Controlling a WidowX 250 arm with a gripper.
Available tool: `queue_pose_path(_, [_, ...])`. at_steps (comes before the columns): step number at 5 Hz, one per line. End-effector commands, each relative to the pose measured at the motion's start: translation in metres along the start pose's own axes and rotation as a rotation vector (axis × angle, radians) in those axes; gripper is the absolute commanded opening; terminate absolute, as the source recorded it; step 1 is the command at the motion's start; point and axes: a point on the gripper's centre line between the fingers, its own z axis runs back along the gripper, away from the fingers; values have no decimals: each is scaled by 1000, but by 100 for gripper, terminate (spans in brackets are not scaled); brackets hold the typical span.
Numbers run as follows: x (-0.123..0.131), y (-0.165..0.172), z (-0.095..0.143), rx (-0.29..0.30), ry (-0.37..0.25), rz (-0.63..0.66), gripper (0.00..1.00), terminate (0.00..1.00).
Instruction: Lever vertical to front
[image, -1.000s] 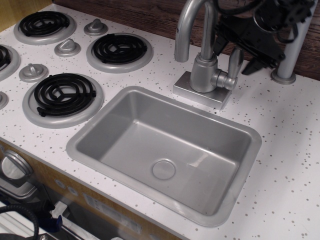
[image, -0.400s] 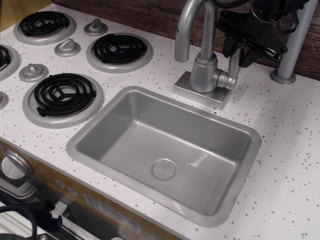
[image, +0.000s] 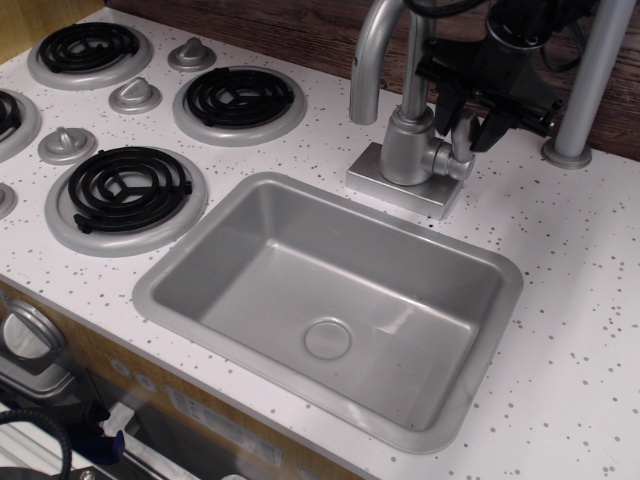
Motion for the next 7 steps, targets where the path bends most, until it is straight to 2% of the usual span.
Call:
queue_pose_path(1, [-8, 9, -4, -60, 40, 36, 0, 0])
queue_pose_path(2, [-11, 6, -19, -108, 46, 43, 0, 0])
queue_pose_path(4, [-13, 4, -29, -130, 33, 44, 0, 0])
queue_pose_path(5, [-11, 2, -17, -106, 54, 39, 100, 0])
queue_pose_path(7, [-15, 0, 17, -32, 108, 40, 100, 0])
